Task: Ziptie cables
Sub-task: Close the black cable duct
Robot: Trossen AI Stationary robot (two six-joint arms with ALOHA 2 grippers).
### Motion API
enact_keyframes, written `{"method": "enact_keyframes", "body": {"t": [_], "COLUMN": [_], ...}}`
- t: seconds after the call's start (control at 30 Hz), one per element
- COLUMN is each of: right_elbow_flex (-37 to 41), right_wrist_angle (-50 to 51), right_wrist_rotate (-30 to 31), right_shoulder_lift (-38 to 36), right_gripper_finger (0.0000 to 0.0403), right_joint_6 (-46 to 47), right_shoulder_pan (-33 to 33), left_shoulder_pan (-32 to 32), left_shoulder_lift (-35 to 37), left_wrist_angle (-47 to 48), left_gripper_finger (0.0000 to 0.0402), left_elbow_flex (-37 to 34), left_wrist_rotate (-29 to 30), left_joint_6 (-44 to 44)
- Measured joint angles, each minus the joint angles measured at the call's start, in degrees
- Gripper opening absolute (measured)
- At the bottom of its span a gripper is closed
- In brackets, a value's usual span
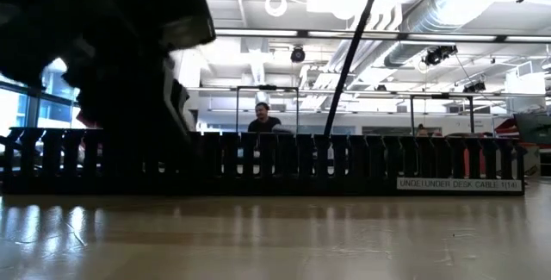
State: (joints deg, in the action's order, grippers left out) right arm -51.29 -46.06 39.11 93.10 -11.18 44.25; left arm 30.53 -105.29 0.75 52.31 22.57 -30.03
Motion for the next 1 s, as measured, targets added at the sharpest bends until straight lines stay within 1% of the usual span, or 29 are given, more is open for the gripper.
{"method": "enact_keyframes", "body": {"t": [0.1,0.2,0.3,0.37,0.4,0.47,0.53,0.57,0.6,0.67,0.73,0.8,0.87,0.93,1.0], "right_elbow_flex": [0.0,0.0,0.0,0.0,0.0,0.01,0.02,0.02,0.02,0.02,0.02,0.02,0.02,0.02,0.02], "right_wrist_angle": [0.04,0.22,1.93,4.0,5.16,7.68,10.32,11.43,12.44,13.53,14.15,14.16,14.14,14.18,14.09], "right_wrist_rotate": [-0.05,-0.06,-0.06,-0.06,-0.11,-0.1,-0.09,-0.11,-0.11,-0.11,-0.26,-0.34,-0.74,-1.64,-3.08], "right_shoulder_lift": [0.0,0.0,0.0,0.0,0.0,0.0,0.0,0.0,0.0,0.02,0.02,0.02,0.02,0.02,0.15], "right_gripper_finger": [0.0204,0.0204,0.0204,0.0204,0.0204,0.0204,0.0204,0.0204,0.0204,0.0204,0.0204,0.0204,0.0204,0.0204,0.0204], "right_joint_6": [-1.65,-2.7,-1.98,-0.22,0.8,3.18,6.05,7.34,8.42,9.93,10.88,10.94,10.91,10.96,11.19], "right_shoulder_pan": [0.0,-0.32,-0.81,-1.34,-1.6,-2.18,-2.83,-3.15,-3.49,-4.08,-4.52,-4.85,-5.21,-5.4,-5.66], "left_shoulder_pan": [-0.42,-1.24,-2.12,-2.74,-2.97,-3.53,-4.09,-4.57,-5.26,-7.43,-9.33,-11.81,-14.37,-16.49,-18.19], "left_shoulder_lift": [1.61,4.49,9.26,12.94,15.05,19.25,22.95,24.44,25.78,27.35,27.99,28.52,28.7,28.7,28.68], "left_wrist_angle": [-0.37,0.09,3.08,6.98,9.52,16.78,27.24,33.17,39.25,49.52,55.03,55.34,53.25,49.25,44.24], "left_gripper_finger": [0.0095,0.0134,0.0167,0.0183,0.0188,0.0193,0.0192,0.0191,0.019,0.019,0.0196,0.021,0.0228,0.025,0.0272], "left_elbow_flex": [0.02,0.0,0.02,0.02,0.02,0.07,0.13,0.11,0.11,-0.15,-1.98,-5.17,-8.68,-13.05,-17.02], "left_wrist_rotate": [0.56,0.14,0.71,2.23,4.05,9.92,16.44,18.79,20.05,20.43,20.39,17.86,14.45,12.21,11.58], "left_joint_6": [-1.4,-0.34,0.06,-0.5,-1.29,-5.29,-12.09,-16.27,-20.58,-28.21,-32.62,-34.66,-35.75,-35.96,-35.92]}}
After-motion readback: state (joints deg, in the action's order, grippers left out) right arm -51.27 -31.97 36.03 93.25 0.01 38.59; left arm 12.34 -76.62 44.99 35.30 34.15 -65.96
